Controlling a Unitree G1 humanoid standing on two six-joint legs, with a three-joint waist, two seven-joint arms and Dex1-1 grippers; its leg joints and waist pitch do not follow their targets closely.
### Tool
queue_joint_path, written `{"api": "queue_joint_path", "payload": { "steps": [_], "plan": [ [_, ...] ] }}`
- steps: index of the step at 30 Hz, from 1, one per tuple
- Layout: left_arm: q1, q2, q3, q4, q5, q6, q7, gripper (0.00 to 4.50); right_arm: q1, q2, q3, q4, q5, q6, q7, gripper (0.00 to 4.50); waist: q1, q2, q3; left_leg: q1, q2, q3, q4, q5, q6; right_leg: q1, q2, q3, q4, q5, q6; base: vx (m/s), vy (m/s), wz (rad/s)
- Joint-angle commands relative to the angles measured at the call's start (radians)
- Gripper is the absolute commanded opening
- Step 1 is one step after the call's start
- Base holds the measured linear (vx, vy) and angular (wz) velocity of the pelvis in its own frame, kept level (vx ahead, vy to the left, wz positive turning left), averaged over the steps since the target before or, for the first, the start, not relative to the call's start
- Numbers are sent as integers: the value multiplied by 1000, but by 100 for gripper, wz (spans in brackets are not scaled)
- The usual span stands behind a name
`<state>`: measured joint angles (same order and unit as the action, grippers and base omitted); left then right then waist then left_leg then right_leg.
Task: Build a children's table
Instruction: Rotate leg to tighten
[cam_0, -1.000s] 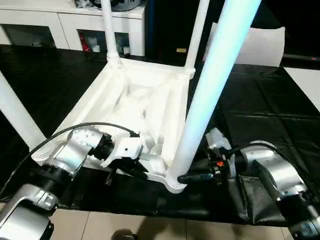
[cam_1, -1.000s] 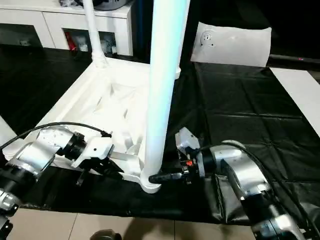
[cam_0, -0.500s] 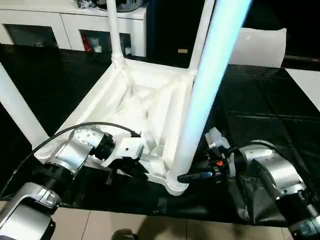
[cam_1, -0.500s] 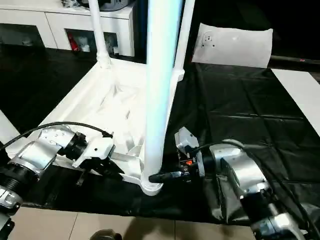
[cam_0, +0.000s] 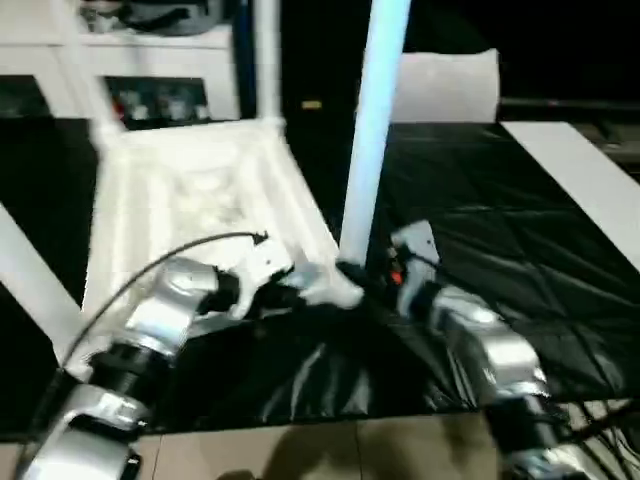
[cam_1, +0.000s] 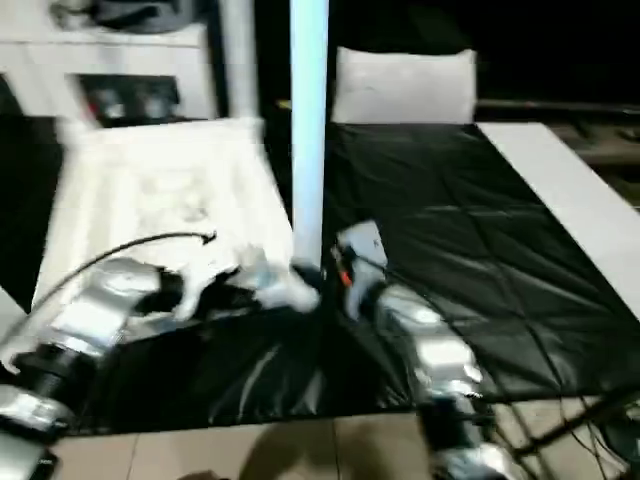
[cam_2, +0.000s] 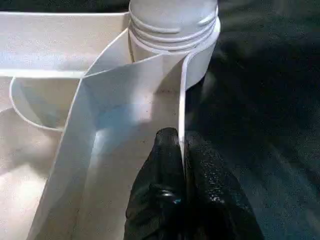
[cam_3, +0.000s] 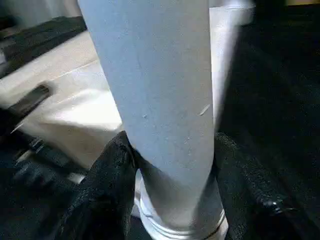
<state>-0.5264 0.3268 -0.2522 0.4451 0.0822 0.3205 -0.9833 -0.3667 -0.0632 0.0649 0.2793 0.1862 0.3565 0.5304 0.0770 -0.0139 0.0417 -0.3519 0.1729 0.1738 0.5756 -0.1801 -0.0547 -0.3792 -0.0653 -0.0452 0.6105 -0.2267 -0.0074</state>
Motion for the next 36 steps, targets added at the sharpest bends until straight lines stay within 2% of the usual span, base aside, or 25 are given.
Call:
{"api": "queue_joint_path", "payload": {
  "steps": [1, 2, 4, 5, 10, 11, 12, 14, 16, 18, 20, 22, 23, 24, 26, 28, 31, 32, 35, 36],
  "plan": [
    [-22, -79, -21, -39, -4, 27, 90, 0, -6, 70, 66, 61, -13, 57, -48, 195, 0, 7, -37, 11, 58, -37, -92, -389, -59, 14, -90, 47, -99, -410, -133, 0, 0, 0],
    [-24, -100, -23, -48, 0, 48, 117, 0, -14, 85, 63, 73, -26, 60, -85, 195, -1, 7, -38, 14, 58, -34, -90, -386, -57, 11, -88, 50, -97, -380, -142, 0, 0, 0],
    [-27, -132, -32, -63, 16, 76, 173, 0, -23, 101, 65, 84, -45, 51, -123, 195, 0, 8, -39, 11, 56, -31, -89, -363, -51, 15, -87, 52, -95, -339, -149, 0, 0, 0],
    [-25, -134, -38, -68, 21, 77, 175, 0, -18, 104, 64, 79, -38, 43, -115, 251, 3, 7, -40, 12, 55, -29, -86, -345, -43, 17, -87, 53, -94, -315, -149, 0, 0, 0],
    [-7, -104, -55, -79, 51, 53, 158, 0, 22, 98, 37, 32, -13, -6, -87, 285, 13, 7, -45, 7, 57, -23, -83, -282, -19, 23, -84, 55, -87, -214, -155, 0, 0, 0],
    [1, -83, -57, -86, 51, 44, 137, 0, 32, 89, 22, 14, 5, -17, -66, 309, 15, 7, -46, 8, 54, -21, -82, -274, -15, 23, -83, 55, -87, -197, -161, 0, 0, 0],
    [6, -71, -59, -89, 49, 39, 123, 0, 35, 85, 14, 5, 15, -21, -53, 313, 15, 8, -46, 5, 55, -21, -82, -264, -10, 26, -83, 55, -85, -187, -165, 0, 0, 0],
    [17, -39, -61, -92, 41, 5, 83, 0, 48, 60, 4, -35, 39, -26, -18, 319, 15, 10, -48, 2, 55, -22, -82, -244, -8, 29, -81, 54, -83, -161, -167, 0, 0, 0],
    [20, -28, -63, -92, 39, -9, 68, 0, 54, 45, 7, -52, 47, -30, 8, 354, 15, 12, -50, 3, 57, -21, -80, -221, -6, 31, -78, 53, -77, -106, -176, 0, 0, 0],
    [30, 22, -76, -81, 18, -99, -25, 0, 83, -46, 29, -116, 65, -40, 131, 360, 17, 10, -52, 3, 57, -21, -77, -189, 0, 37, -76, 50, -73, -48, -187, 0, 0, 0],
    [31, 56, -91, -69, 13, -148, -87, 0, 97, -112, 42, -141, 63, -51, 204, 368, 21, 10, -53, -1, 55, -18, -71, -157, 26, 39, -75, 49, -66, 30, -199, 0, 0, 0],
    [29, 89, -102, -58, 2, -186, -156, 0, 100, -175, 43, -147, 65, -66, 277, 395, 21, 11, -51, -1, 54, -18, -71, -167, 30, 40, -76, 47, -66, 14, -204, 0, 0, 0],
    [27, 107, -104, -51, -15, -212, -206, 0, 96, -212, 36, -144, 71, -72, 323, 402, 22, 11, -49, 1, 55, -17, -72, -194, 28, 38, -79, 48, -72, -35, -207, 0, 0, 0],
    [26, 109, -104, -50, -18, -215, -215, 0, 95, -219, 35, -143, 72, -73, 332, 402, 23, 11, -48, 3, 56, -17, -74, -212, 22, 37, -80, 48, -75, -80, -207, 0, 0, 0],
    [6, 139, -112, -24, -42, -268, -312, 0, 81, -308, 45, -133, 91, -83, 477, 402, 28, 10, -46, 5, 59, -17, -75, -230, 17, 36, -81, 49, -78, -121, -206, 0, 0, 0],
    [-1, 147, -116, -12, -47, -286, -341, 0, 81, -343, 59, -139, 105, -81, 546, 402, 37, 13, -46, 10, 62, -16, -74, -243, 17, 34, -80, 49, -78, -131, -209, 0, 0, 0],
    [-17, 160, -133, 11, -57, -317, -408, 0, 67, -394, 86, -130, 119, -93, 650, 402, 43, 10, -47, 6, 64, -16, -73, -238, 23, 35, -81, 47, -73, -121, -219, 0, 0, 0],
    [-26, 165, -145, 19, -63, -327, -449, 0, 48, -409, 100, -111, 122, -102, 703, 402, 45, 2, -48, 5, 63, -15, -72, -228, 27, 36, -83, 46, -73, -115, -224, 0, 0, 0],
    [-46, 173, -168, 41, -58, -367, -498, 0, 16, -422, 130, -77, 117, -124, 779, 402, 53, 5, -49, 7, 64, -13, -67, -207, 35, 33, -84, 46, -69, -106, -237, 0, 0, 0],
    [-52, 174, -175, 47, -55, -378, -511, 0, 4, -421, 143, -63, 109, -135, 799, 385, 54, 4, -50, 5, 64, -13, -67, -203, 36, 34, -84, 46, -68, -105, -238, 0, 0, 0]
  ]
}}
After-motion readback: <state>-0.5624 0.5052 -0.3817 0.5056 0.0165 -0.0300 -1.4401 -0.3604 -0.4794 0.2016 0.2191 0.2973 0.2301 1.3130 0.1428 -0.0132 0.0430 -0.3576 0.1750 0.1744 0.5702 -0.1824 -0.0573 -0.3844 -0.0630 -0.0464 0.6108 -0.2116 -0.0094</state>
